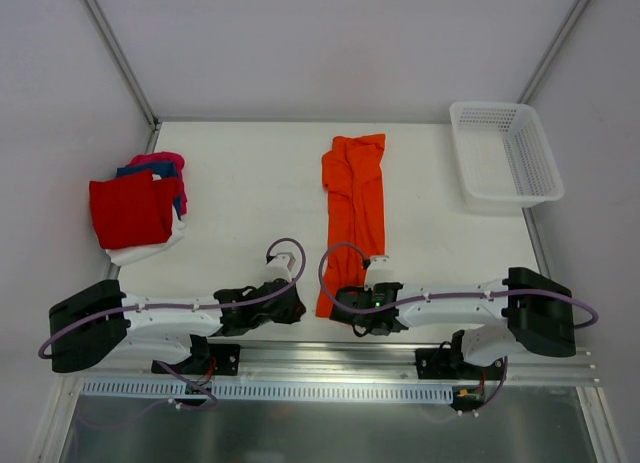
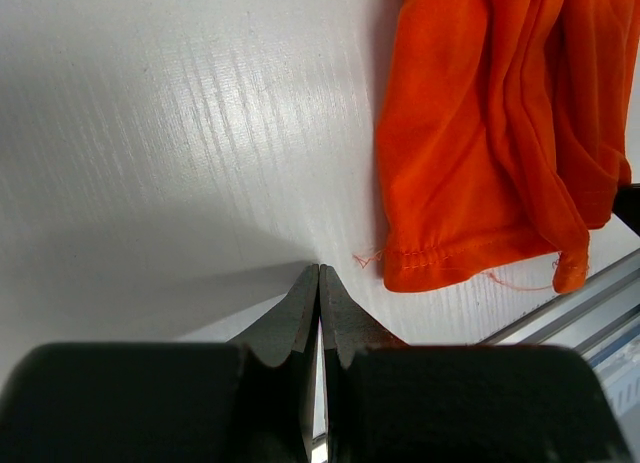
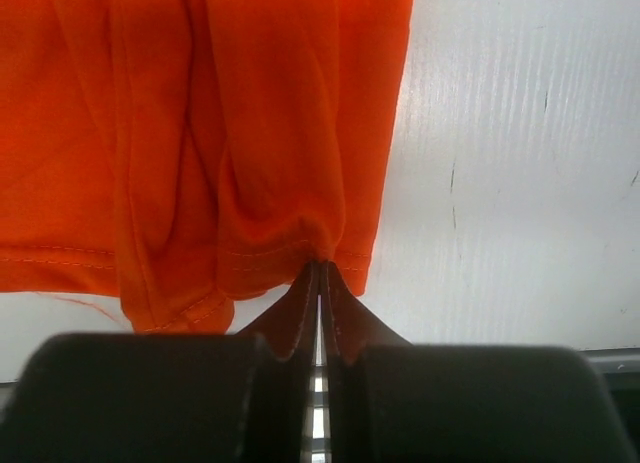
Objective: Fold and stack the t-shirts
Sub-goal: Fold the tshirt
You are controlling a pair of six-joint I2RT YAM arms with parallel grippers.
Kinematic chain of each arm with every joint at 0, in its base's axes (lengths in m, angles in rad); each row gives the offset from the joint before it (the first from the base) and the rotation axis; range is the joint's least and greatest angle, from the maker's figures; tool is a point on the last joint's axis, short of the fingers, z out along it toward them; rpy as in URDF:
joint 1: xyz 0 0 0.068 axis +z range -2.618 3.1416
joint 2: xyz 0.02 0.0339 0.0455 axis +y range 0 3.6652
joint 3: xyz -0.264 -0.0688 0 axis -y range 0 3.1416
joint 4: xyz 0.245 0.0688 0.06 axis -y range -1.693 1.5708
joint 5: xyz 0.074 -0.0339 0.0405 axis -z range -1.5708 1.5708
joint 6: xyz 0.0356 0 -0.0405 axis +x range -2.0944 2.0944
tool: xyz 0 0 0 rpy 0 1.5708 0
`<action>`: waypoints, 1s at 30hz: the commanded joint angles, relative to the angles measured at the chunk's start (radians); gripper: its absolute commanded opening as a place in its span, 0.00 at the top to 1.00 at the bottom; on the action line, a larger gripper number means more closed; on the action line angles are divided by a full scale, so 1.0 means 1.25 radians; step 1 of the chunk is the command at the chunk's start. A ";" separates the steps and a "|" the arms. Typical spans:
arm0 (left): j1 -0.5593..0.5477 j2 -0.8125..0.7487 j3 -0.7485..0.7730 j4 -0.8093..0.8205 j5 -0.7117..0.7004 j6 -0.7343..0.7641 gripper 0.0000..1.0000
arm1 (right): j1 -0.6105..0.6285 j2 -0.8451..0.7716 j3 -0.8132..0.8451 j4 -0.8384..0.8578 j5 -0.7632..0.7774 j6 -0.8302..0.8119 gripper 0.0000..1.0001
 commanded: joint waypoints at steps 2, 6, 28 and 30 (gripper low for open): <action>-0.009 0.025 -0.010 -0.036 0.000 -0.006 1.00 | 0.011 -0.023 0.067 -0.019 0.042 -0.044 1.00; -0.010 0.035 -0.011 -0.032 0.002 -0.012 1.00 | 0.025 -0.013 0.132 -0.008 0.068 -0.102 1.00; -0.014 0.057 -0.008 -0.022 -0.003 -0.001 1.00 | 0.073 0.177 0.256 0.028 -0.040 -0.158 0.99; -0.014 0.064 -0.005 -0.022 -0.003 0.003 1.00 | 0.076 0.172 0.246 0.023 -0.045 -0.152 0.99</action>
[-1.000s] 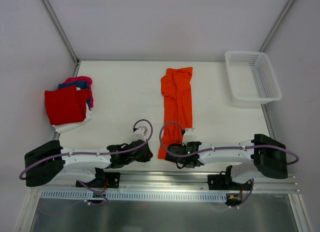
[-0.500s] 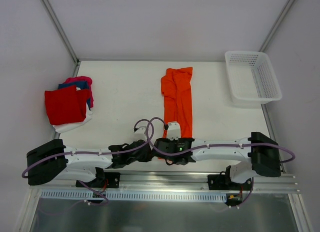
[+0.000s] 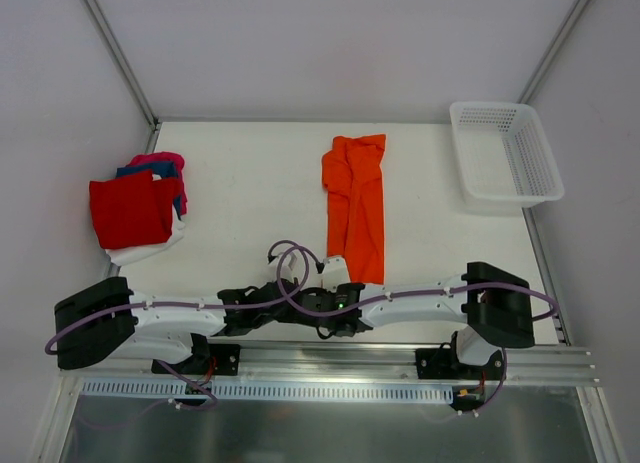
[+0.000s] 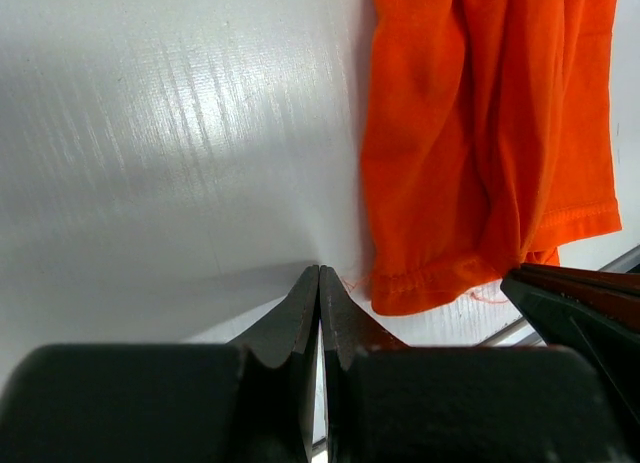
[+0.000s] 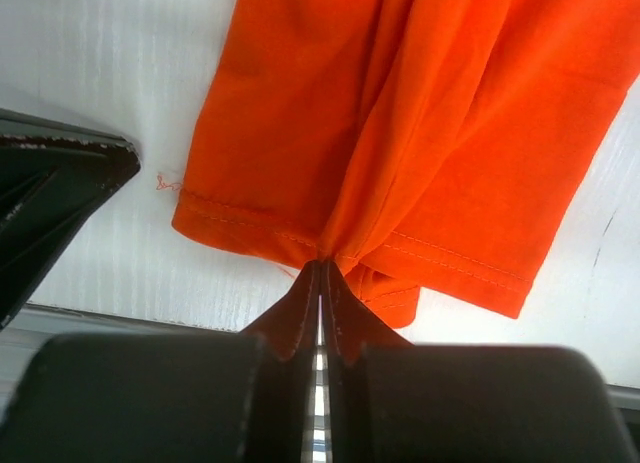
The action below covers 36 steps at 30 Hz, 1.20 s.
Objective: Fold and stack the t-shirts
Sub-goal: Fold the tshirt
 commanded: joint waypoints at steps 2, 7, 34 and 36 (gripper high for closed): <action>-0.010 0.039 0.005 -0.069 -0.002 0.031 1.00 | 0.034 -0.012 0.031 -0.018 -0.012 0.016 1.00; -0.010 0.083 0.037 -0.069 0.007 0.045 1.00 | 0.053 -0.005 0.048 -0.009 -0.027 0.002 0.99; -0.014 0.131 0.078 -0.064 0.019 0.056 1.00 | 0.115 -0.134 0.009 -0.126 0.102 0.119 0.30; -0.014 0.130 0.072 -0.063 0.021 0.055 1.00 | 0.114 -0.173 -0.046 -0.126 0.118 0.172 0.29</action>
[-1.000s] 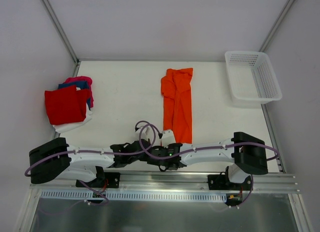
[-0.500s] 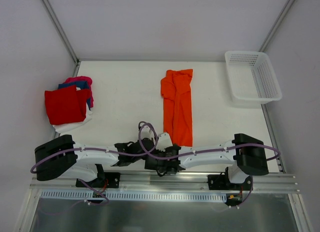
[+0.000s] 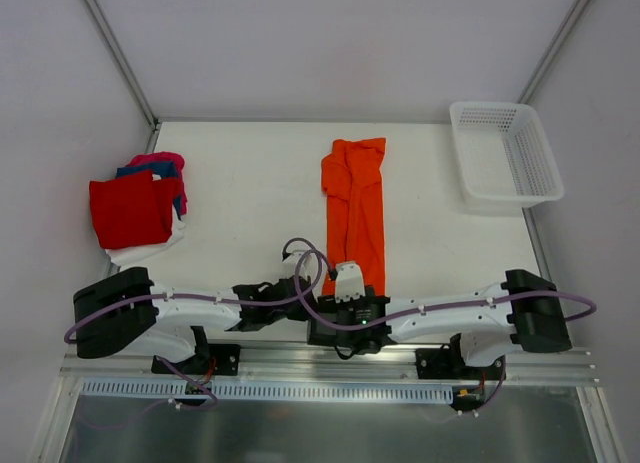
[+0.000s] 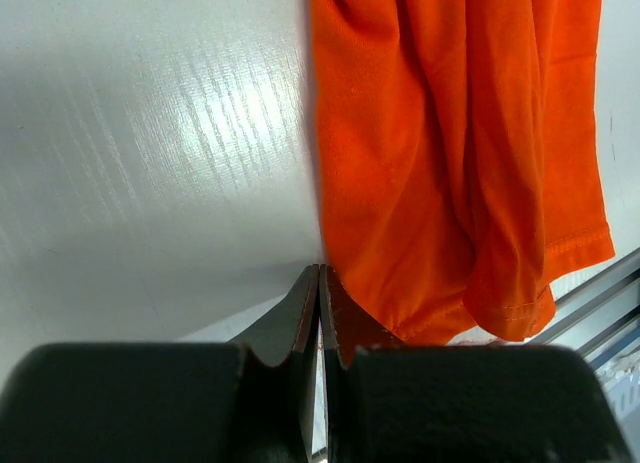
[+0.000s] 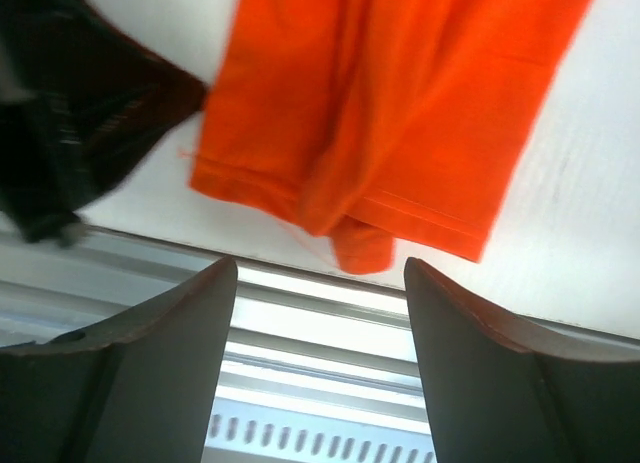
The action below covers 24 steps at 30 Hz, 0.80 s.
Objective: Fold and stack the t-shirts
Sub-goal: Fold the tshirt
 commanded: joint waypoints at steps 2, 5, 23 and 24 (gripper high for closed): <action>-0.004 0.016 -0.013 -0.079 0.019 0.012 1.00 | 0.009 -0.090 -0.098 -0.008 0.072 0.109 0.28; -0.005 0.001 -0.024 -0.077 0.021 0.002 1.00 | -0.005 -0.176 -0.205 0.049 0.083 0.158 0.27; -0.033 -0.699 -0.433 0.022 0.037 -0.125 0.53 | 0.023 -0.262 -0.390 0.177 0.124 0.293 0.26; -0.033 -0.739 -0.447 0.021 0.052 -0.125 0.47 | 0.028 -0.256 -0.390 0.176 0.124 0.301 0.26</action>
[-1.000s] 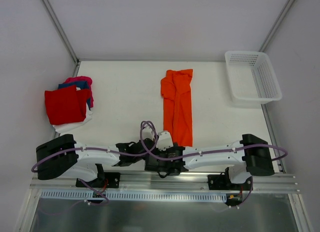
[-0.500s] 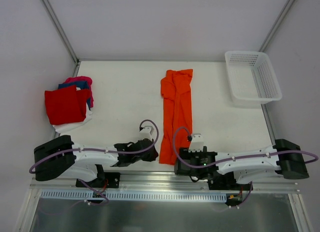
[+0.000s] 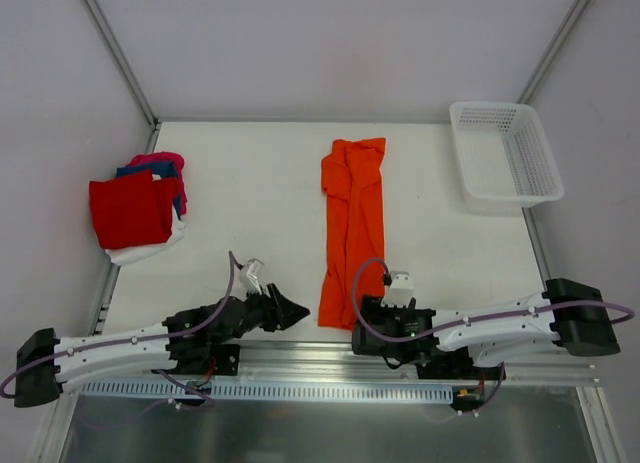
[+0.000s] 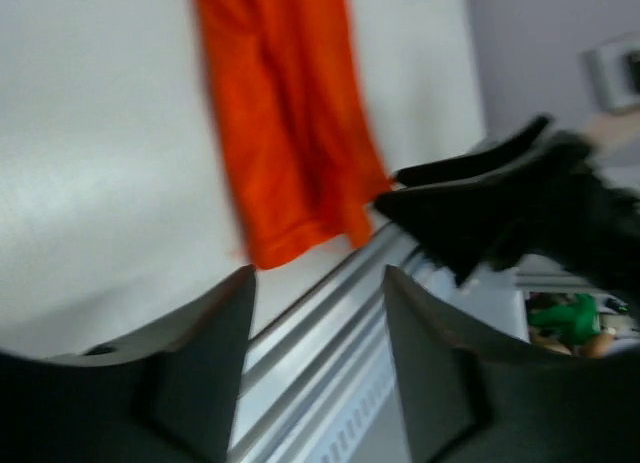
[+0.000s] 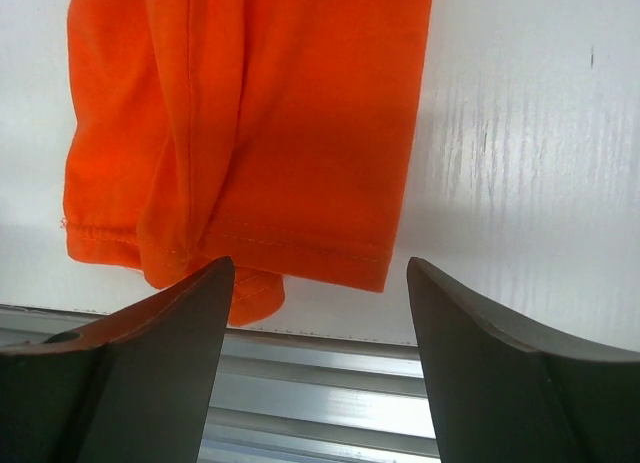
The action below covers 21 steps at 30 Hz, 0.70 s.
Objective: Fold and stack the t-shirts
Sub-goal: Fold the tshirt
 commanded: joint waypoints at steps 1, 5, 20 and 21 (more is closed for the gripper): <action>-0.007 -0.166 -0.166 0.053 0.041 -0.022 0.39 | 0.029 0.026 -0.002 0.013 0.026 0.069 0.26; -0.007 -0.274 -0.163 -0.009 0.062 0.013 0.13 | 0.063 0.025 -0.007 -0.032 0.048 0.163 0.26; -0.007 0.135 -0.144 0.243 0.096 -0.041 0.09 | 0.142 0.052 0.049 -0.238 0.099 0.339 0.25; -0.007 0.188 -0.136 0.255 0.098 -0.038 0.09 | 0.142 0.050 0.045 -0.234 0.100 0.342 0.25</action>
